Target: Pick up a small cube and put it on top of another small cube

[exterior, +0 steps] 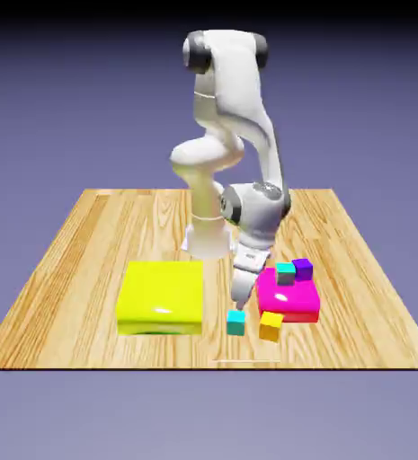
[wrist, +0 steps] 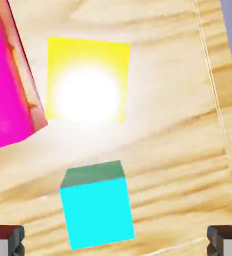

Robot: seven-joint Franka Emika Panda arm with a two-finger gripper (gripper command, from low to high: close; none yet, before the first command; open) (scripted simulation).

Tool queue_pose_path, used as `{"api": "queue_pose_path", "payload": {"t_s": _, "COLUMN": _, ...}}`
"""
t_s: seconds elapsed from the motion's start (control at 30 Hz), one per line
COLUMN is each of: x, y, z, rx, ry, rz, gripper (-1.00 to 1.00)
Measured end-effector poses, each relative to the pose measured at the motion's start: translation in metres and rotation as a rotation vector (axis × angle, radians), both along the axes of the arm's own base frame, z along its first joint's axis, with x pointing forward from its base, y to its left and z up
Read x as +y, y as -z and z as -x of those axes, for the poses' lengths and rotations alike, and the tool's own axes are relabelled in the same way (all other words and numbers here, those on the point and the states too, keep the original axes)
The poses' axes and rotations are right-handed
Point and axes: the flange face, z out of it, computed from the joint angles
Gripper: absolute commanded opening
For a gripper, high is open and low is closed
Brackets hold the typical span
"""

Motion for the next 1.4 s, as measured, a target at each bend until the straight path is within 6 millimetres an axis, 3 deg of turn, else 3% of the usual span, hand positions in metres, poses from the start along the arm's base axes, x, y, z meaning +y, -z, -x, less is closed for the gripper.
{"api": "queue_pose_path", "payload": {"t_s": 0.03, "x": 0.000, "y": 0.000, "z": 0.000, "rx": 0.000, "ry": 0.000, "rz": 0.000, "gripper": 0.00}}
{"api": "queue_pose_path", "payload": {"t_s": 0.23, "x": -0.012, "y": 0.068, "z": 0.001, "rx": 0.000, "ry": 0.000, "rz": 0.000, "gripper": 0.00}}
{"api": "queue_pose_path", "payload": {"t_s": 0.27, "x": -0.012, "y": 0.068, "z": 0.001, "rx": 0.000, "ry": 0.000, "rz": 0.000, "gripper": -1.00}}
{"api": "queue_pose_path", "payload": {"t_s": 0.33, "x": -0.012, "y": 0.068, "z": 0.001, "rx": 0.000, "ry": 0.000, "rz": 0.000, "gripper": -1.00}}
{"api": "queue_pose_path", "payload": {"t_s": 0.53, "x": 0.000, "y": 0.000, "z": 0.000, "rx": 0.001, "ry": 0.000, "rz": 0.000, "gripper": -1.00}}
{"api": "queue_pose_path", "payload": {"t_s": 1.1, "x": 0.071, "y": -0.050, "z": 0.015, "rx": 0.001, "ry": -1.016, "rz": -0.002, "gripper": -1.00}}
{"api": "queue_pose_path", "payload": {"t_s": 1.17, "x": 0.073, "y": -0.051, "z": 0.016, "rx": 0.001, "ry": -1.055, "rz": 0.000, "gripper": -1.00}}
{"api": "queue_pose_path", "payload": {"t_s": 1.37, "x": 0.068, "y": 0.006, "z": 0.006, "rx": -0.001, "ry": -1.056, "rz": 0.003, "gripper": -1.00}}
{"api": "queue_pose_path", "payload": {"t_s": 1.4, "x": 0.066, "y": 0.017, "z": 0.006, "rx": 0.001, "ry": -1.055, "rz": 0.000, "gripper": 1.00}}
